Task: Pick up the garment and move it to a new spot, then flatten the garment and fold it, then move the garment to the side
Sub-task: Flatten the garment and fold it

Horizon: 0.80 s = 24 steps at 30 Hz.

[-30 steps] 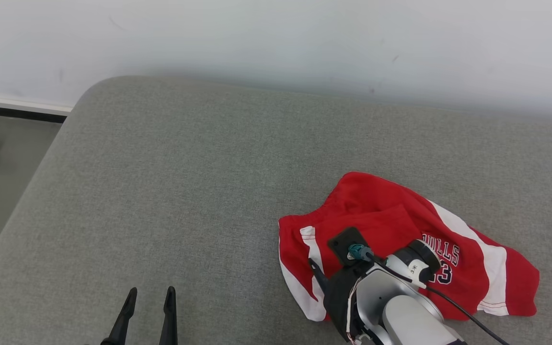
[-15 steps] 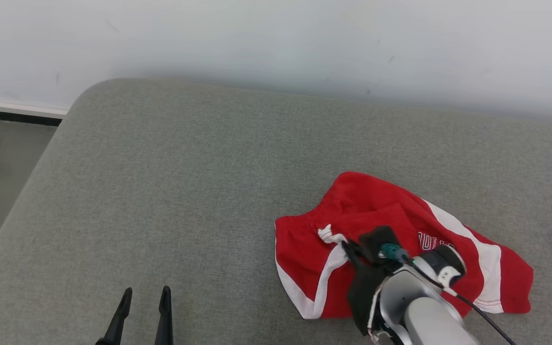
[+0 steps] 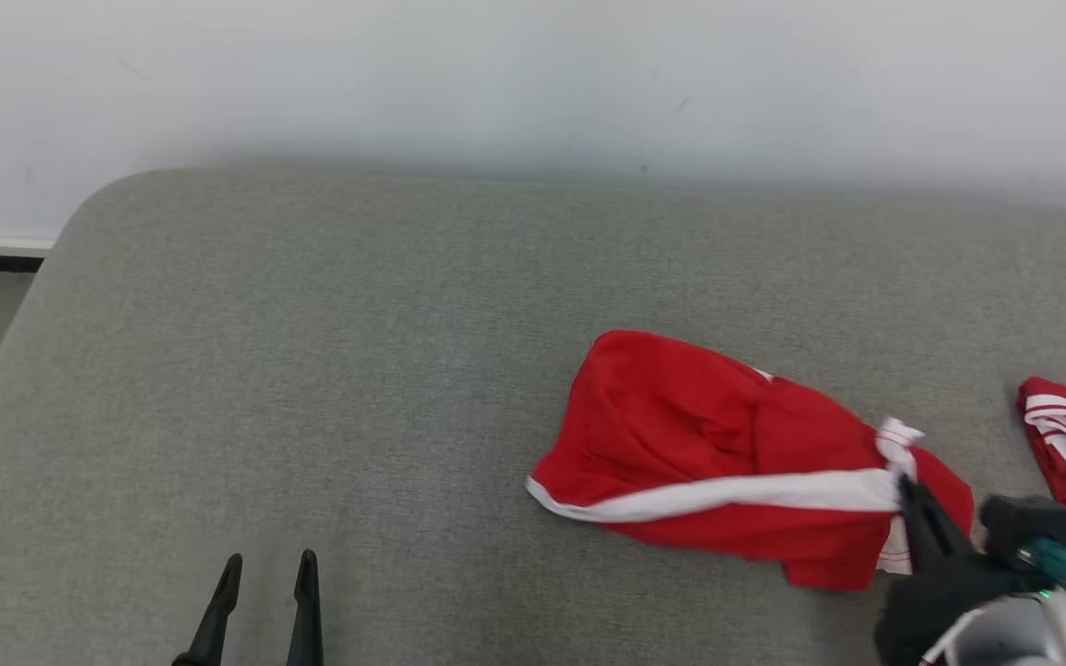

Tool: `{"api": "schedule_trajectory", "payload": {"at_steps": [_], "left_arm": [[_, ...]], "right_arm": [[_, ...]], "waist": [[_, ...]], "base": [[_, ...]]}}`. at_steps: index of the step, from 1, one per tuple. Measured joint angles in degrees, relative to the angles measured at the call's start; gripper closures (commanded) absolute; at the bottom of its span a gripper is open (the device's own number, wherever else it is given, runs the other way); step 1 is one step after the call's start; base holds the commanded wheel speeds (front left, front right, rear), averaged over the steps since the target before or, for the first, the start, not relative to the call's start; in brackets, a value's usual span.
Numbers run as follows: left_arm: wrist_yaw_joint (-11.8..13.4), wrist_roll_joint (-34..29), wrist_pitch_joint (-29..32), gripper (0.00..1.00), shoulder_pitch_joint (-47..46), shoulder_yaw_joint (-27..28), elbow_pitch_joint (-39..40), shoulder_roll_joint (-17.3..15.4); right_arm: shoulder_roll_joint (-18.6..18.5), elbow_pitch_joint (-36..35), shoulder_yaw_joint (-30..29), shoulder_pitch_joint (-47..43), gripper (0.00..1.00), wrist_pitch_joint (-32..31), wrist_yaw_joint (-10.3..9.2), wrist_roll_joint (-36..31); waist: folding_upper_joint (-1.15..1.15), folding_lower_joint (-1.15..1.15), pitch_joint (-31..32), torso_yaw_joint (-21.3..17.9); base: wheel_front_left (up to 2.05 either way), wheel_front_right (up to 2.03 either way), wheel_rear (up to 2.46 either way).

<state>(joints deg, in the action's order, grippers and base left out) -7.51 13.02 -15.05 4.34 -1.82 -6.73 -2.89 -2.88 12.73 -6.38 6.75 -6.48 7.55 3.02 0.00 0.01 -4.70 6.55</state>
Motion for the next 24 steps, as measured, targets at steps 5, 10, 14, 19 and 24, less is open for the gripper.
{"api": "schedule_trajectory", "payload": {"at_steps": [5, 10, 14, 19, 24], "left_arm": [[0.0, -0.1, 0.0, 0.00, -0.2, -0.3, 0.1, 0.0], [0.0, -0.1, 0.0, 0.00, -0.3, -0.5, 0.1, 0.0], [0.0, -0.2, 0.0, 0.00, -0.4, -0.6, 0.1, 0.0], [0.0, -0.4, 0.0, 0.00, -0.7, -0.6, 0.0, 0.0], [0.0, -0.4, 0.0, 0.00, -0.6, -0.9, -0.1, 0.0]], "right_arm": [[0.0, -0.1, -7.1, -3.3, 1.00, -0.1, 0.00, 1.8], [0.0, 2.3, -9.9, -4.2, 0.00, 0.0, 0.00, 4.1], [0.0, 4.1, -10.7, -4.3, 0.00, 0.2, 0.00, 5.1], [0.0, 4.8, -13.2, -4.5, 0.00, 1.4, 0.00, 6.3], [0.0, 1.7, -13.1, -4.8, 0.00, 4.6, 0.00, 6.0]], "waist": [[0.00, 0.00, 0.0, -1.8], [0.00, 0.00, -0.1, -3.3], [0.00, 0.00, -0.1, -3.9], [0.00, 0.00, 0.3, -4.2], [0.00, 0.00, 0.6, -4.3]], "base": [[0.00, 0.00, 0.00], [0.00, 0.00, 0.00], [0.00, 0.00, 0.00], [0.00, 0.00, 0.00], [0.00, 0.00, 0.00]]}}
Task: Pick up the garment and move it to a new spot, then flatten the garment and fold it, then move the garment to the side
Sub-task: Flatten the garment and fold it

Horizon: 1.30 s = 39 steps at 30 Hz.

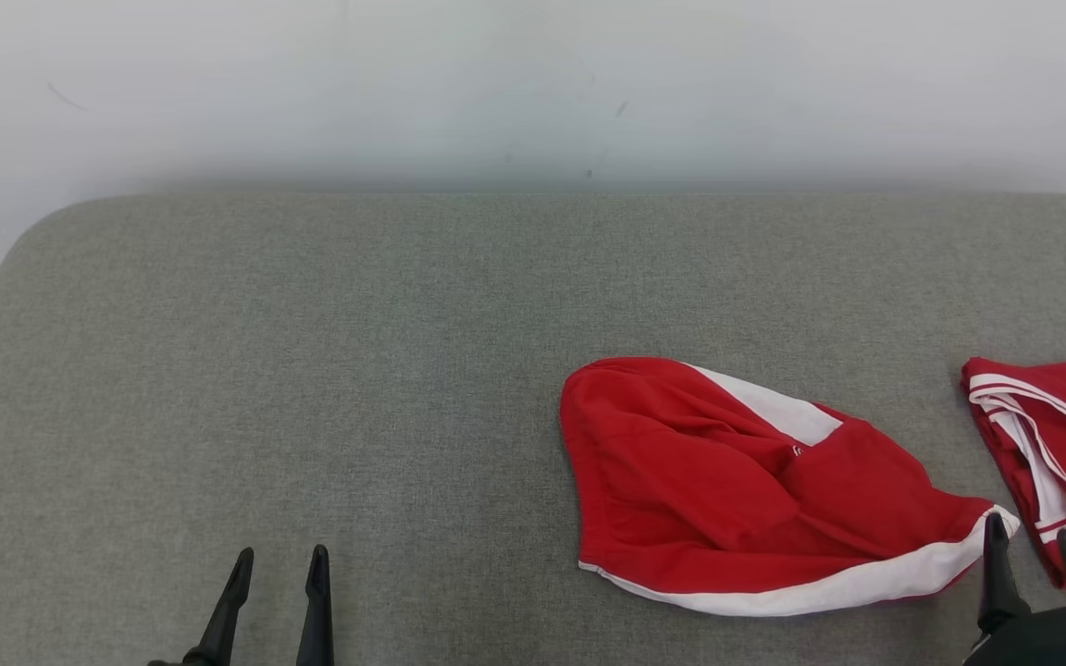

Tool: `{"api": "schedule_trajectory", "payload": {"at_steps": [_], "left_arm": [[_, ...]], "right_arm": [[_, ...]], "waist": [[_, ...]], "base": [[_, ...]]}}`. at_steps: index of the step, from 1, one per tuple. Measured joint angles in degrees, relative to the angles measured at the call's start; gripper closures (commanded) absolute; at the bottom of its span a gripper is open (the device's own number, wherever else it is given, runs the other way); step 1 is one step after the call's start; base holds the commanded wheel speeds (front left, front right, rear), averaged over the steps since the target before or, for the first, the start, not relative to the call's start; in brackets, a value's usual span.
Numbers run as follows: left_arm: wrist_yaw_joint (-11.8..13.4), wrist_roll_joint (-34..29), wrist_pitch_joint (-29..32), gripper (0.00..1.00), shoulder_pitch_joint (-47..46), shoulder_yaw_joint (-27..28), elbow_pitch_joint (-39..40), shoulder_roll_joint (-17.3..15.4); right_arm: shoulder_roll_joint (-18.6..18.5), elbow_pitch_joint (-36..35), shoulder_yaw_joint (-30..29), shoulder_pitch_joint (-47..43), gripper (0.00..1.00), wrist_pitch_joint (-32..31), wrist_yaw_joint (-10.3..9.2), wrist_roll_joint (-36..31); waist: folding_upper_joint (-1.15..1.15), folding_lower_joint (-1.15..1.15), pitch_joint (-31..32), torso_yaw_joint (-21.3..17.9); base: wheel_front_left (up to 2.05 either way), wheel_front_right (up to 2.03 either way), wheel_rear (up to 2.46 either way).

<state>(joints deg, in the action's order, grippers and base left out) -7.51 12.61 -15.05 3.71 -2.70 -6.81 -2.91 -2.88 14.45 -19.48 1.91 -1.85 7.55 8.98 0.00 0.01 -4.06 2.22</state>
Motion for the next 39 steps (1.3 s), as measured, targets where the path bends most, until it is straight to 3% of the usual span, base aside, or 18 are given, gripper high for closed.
{"api": "schedule_trajectory", "payload": {"at_steps": [6, 13, 20, 31, 35, 39], "left_arm": [[0.0, 0.0, 0.0, 0.00, 0.0, -0.2, -0.3, 0.0], [0.0, 0.0, 0.0, 0.00, 0.6, -0.5, -1.1, 0.0], [0.0, 0.0, 0.0, 0.00, 1.9, -0.7, -1.1, 0.0], [0.0, 0.3, 0.0, 0.00, 3.2, 0.1, -1.0, 0.0], [0.0, 0.9, 0.0, 0.00, 2.9, -3.1, -2.4, 0.0], [0.0, 2.8, 0.0, 0.00, -1.7, -10.1, -7.1, -0.6]], "right_arm": [[0.0, -6.7, 4.6, -1.0, 0.00, 5.8, 0.00, -3.1], [0.0, -12.8, 12.7, -4.5, 0.00, 13.7, 0.00, -12.0], [0.0, -13.2, 13.9, -7.5, 0.00, 15.2, 0.00, -16.2], [0.0, -13.5, 13.9, -10.0, 0.00, 15.8, 0.00, -17.1], [0.0, -13.5, 13.9, -10.1, 0.00, 15.7, 0.00, -16.5], [0.0, -13.7, 14.1, -9.8, 0.00, 15.5, 0.00, -16.0]], "waist": [[0.00, 0.00, 0.2, -0.3], [0.00, -0.01, 1.7, -0.4], [0.00, -0.01, 3.2, -0.3], [0.00, 0.00, 4.1, -0.3], [0.00, 0.00, 4.2, -0.2], [0.00, 0.00, 3.8, -0.2]], "base": [[0.00, 0.00, 0.00], [0.00, 0.00, 0.00], [0.00, 0.00, 0.00], [0.00, 0.00, 0.00], [0.00, 0.00, 0.00], [0.00, 0.00, 0.00]]}}
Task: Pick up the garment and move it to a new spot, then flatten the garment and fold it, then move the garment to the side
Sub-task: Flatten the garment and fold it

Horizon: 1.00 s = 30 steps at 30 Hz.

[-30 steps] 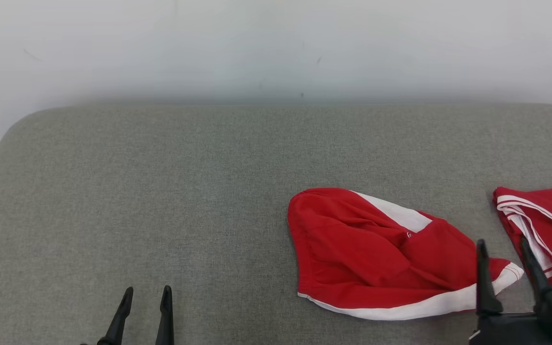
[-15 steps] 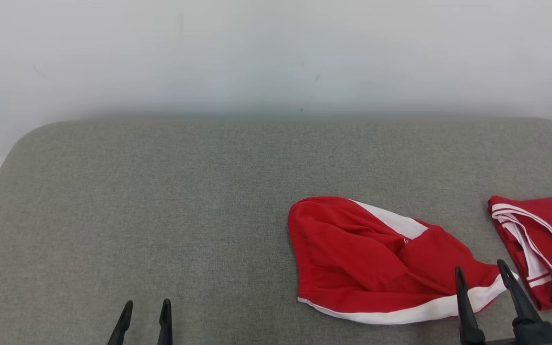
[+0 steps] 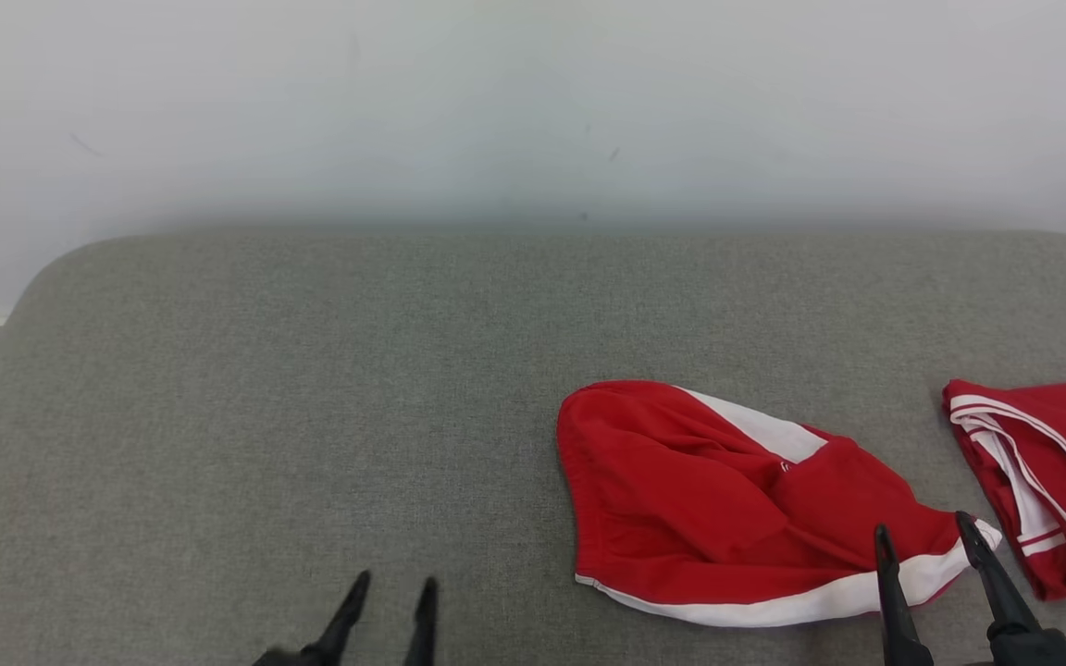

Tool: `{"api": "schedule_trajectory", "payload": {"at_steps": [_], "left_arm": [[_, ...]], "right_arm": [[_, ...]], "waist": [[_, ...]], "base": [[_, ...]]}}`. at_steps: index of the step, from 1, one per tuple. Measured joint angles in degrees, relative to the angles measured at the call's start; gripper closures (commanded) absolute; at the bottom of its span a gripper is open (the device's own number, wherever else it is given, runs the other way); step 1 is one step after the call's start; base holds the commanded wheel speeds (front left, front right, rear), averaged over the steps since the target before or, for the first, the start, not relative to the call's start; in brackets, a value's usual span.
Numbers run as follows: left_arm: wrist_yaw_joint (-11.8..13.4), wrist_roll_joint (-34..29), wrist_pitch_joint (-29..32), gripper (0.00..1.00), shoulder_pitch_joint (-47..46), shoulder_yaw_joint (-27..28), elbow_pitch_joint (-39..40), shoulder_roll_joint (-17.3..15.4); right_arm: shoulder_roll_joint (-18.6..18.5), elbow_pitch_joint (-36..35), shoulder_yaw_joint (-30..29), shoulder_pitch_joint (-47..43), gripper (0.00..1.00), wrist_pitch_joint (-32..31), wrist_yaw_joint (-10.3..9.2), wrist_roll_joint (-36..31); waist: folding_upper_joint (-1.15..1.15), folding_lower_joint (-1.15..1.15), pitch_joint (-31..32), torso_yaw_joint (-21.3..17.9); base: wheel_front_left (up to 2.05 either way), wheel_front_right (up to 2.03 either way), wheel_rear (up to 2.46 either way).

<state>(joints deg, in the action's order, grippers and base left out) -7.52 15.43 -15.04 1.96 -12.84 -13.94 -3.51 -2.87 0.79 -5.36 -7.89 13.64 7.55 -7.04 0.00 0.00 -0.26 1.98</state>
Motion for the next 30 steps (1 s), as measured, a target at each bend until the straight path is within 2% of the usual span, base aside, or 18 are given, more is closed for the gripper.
{"api": "schedule_trajectory", "payload": {"at_steps": [5, 9, 13, 19, 30], "left_arm": [[0.0, 5.6, 4.8, 0.00, -10.4, -8.0, -7.1, -0.5], [0.0, 10.8, 9.5, 0.00, -17.3, -12.4, -11.9, -0.3], [0.0, 15.6, 13.2, 0.00, -22.8, -13.4, -17.4, -0.1], [0.0, 19.3, 16.8, 0.00, -28.5, -13.8, -24.3, 0.4], [0.0, 25.3, 21.2, 0.00, -31.7, -17.0, -29.2, 0.6]], "right_arm": [[0.0, 0.2, 0.7, 0.6, 0.00, -0.1, 0.00, 1.0], [0.0, 0.8, 1.2, 1.3, 0.00, 0.0, 0.00, 1.6], [0.0, 1.0, 1.5, 2.1, 0.00, 0.0, 0.00, 2.3], [0.0, 1.4, 1.8, 3.3, 0.00, 0.3, 0.00, 2.9], [0.0, 2.5, 2.2, 4.4, 0.00, 1.0, 0.00, 4.4]], "waist": [[0.00, 0.00, -0.7, -1.0], [0.00, 0.00, -1.4, -2.4], [0.00, -0.01, -2.3, -4.3], [0.00, -0.01, -4.0, -7.1], [0.00, -0.01, -6.7, -10.9]], "base": [[0.00, 0.00, 0.00], [0.00, 0.00, 0.00], [0.00, 0.00, 0.00], [0.00, 0.00, 0.00], [0.00, 0.00, 0.00]]}}
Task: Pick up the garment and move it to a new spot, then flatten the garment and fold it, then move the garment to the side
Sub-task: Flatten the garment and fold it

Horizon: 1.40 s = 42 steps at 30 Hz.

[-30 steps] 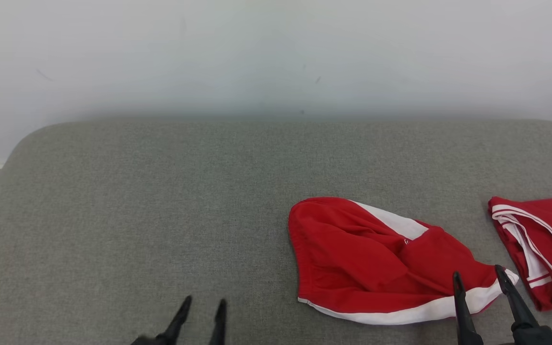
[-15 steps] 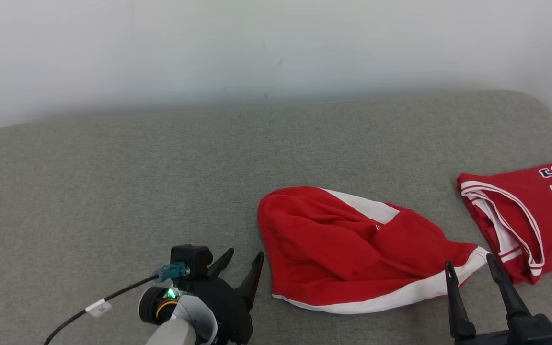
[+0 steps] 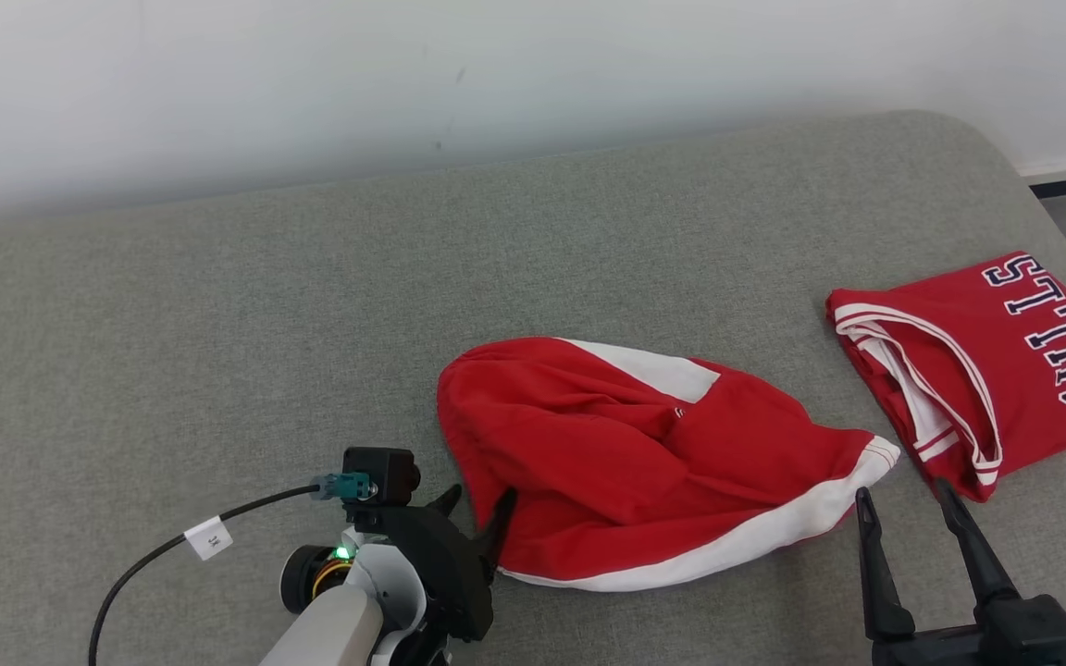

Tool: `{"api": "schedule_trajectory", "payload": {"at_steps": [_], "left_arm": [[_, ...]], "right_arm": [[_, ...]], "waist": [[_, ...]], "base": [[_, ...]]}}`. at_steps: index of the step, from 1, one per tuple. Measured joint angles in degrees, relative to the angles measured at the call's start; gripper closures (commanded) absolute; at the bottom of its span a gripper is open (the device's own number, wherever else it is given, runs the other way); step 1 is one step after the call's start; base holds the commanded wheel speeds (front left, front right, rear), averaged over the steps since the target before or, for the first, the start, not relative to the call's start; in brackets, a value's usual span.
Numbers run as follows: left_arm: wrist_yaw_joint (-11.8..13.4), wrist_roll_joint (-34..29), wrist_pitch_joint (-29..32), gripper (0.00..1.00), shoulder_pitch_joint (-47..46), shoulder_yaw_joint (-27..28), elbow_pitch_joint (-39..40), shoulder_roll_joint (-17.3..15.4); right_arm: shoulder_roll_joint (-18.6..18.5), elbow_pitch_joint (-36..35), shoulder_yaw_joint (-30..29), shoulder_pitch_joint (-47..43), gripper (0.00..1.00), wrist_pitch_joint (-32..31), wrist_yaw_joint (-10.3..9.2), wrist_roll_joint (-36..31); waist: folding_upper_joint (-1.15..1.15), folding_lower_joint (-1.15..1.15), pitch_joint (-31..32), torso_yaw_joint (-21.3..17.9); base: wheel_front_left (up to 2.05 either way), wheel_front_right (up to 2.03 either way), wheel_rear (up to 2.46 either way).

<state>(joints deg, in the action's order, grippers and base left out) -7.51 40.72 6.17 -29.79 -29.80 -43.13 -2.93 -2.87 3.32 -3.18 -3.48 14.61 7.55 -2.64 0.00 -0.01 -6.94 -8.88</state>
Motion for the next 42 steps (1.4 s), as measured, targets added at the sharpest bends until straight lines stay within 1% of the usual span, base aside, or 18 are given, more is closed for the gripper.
{"api": "schedule_trajectory", "payload": {"at_steps": [3, 9, 16, 17, 18, 19, 20, 21, 22, 28, 33, 35, 36, 39, 42], "left_arm": [[0.0, 1.3, -0.1, 0.00, -0.4, -1.2, 0.4, 0.0], [0.0, 2.7, -2.9, 0.00, -1.2, -4.0, 2.5, 0.0], [0.0, 4.3, -5.3, 0.00, -1.9, -6.4, 3.0, -0.9], [0.0, 4.5, -5.6, 0.14, -1.9, -6.5, 2.9, -1.1], [0.0, 4.9, -5.8, 0.41, -1.9, -6.5, 2.9, -1.3], [0.0, 5.5, -5.9, 0.57, -1.9, -6.5, 3.0, -1.4], [0.0, 5.8, -6.0, 0.69, -1.9, -6.8, 3.1, -1.5], [0.0, 6.0, -6.1, 0.91, -1.9, -7.1, 3.3, -1.6], [0.0, 6.0, -6.1, 1.00, -1.9, -7.1, 3.3, -1.6], [0.0, 9.0, -9.2, 1.00, -1.7, -8.0, 5.2, -2.4], [0.0, 10.8, -14.5, 1.00, -1.9, -4.9, 4.8, -2.8], [0.6, 11.3, -16.7, 1.00, -2.1, -3.4, 4.3, -3.1], [1.6, 11.3, -17.8, 1.00, -2.5, -2.4, 3.4, -3.6], [2.8, 11.2, -18.5, 1.00, -3.3, -1.5, 1.8, -4.1], [4.7, 10.6, -18.8, 1.00, -4.2, -0.9, -0.5, -5.2]], "right_arm": [[0.0, 0.1, -0.2, 0.1, 0.00, 0.1, 0.00, 0.0], [0.0, 0.4, -0.3, 0.3, 0.00, 0.1, 0.00, 0.1], [0.0, 0.7, -0.1, 0.6, 0.00, 0.3, 0.00, 0.1], [0.0, 0.8, -0.1, 0.6, 0.00, 0.3, 0.00, 0.1], [0.0, 0.8, -0.1, 0.6, 0.00, 0.3, 0.00, 0.1], [0.0, 0.8, -0.1, 0.6, 0.00, 0.3, 0.00, 0.1], [0.0, 0.8, -0.1, 0.6, 0.00, 0.3, 0.00, 0.1], [0.0, 0.9, -0.1, 0.6, 0.00, 0.3, 0.00, 0.1], [0.0, 0.9, -0.1, 0.6, 0.00, 0.3, 0.00, 0.1], [0.0, 0.9, 0.2, 0.6, 0.00, 0.3, 0.00, 0.1], [0.0, 0.8, 0.3, 0.4, 0.00, 0.3, 0.00, 0.1], [0.0, 0.7, 0.6, 0.2, 0.00, 0.3, 0.00, 0.1], [0.0, 0.7, 0.8, 0.0, 0.00, 0.3, 0.00, 0.1], [0.0, 0.5, 1.2, 0.0, 0.00, 0.0, 0.00, 0.0], [0.0, 0.1, 1.6, 0.2, 0.00, -0.3, 0.00, 0.0]], "waist": [[0.00, 0.00, -0.4, -0.4], [0.00, 0.00, -0.4, 0.0], [0.00, 0.00, -0.1, 0.6], [0.00, 0.00, 0.0, 0.6], [0.00, 0.00, 0.1, 0.7], [0.00, 0.00, 0.1, 0.8], [0.00, 0.00, 0.2, 0.9], [0.00, 0.00, 0.2, 0.9], [0.00, 0.00, 0.2, 0.9], [0.00, 0.00, 0.6, 1.4], [0.00, 0.00, 0.9, 2.1], [0.00, 0.00, 1.0, 2.5], [0.00, 0.00, 1.0, 2.8], [0.00, 0.01, 1.1, 3.2], [0.00, 0.00, 0.9, 3.3]], "base": [[0.00, 0.00, 0.00], [0.00, 0.00, 0.00], [0.00, 0.00, 0.00], [0.00, 0.00, 0.00], [0.00, 0.00, 0.00], [0.00, 0.00, 0.00], [0.00, 0.00, 0.00], [0.00, 0.00, 0.00], [0.00, 0.00, 0.00], [0.00, 0.00, 0.00], [0.00, 0.00, 0.00], [0.00, 0.00, 0.00], [0.00, 0.00, 0.00], [0.00, 0.00, 0.00], [0.00, 0.00, 0.00]]}}
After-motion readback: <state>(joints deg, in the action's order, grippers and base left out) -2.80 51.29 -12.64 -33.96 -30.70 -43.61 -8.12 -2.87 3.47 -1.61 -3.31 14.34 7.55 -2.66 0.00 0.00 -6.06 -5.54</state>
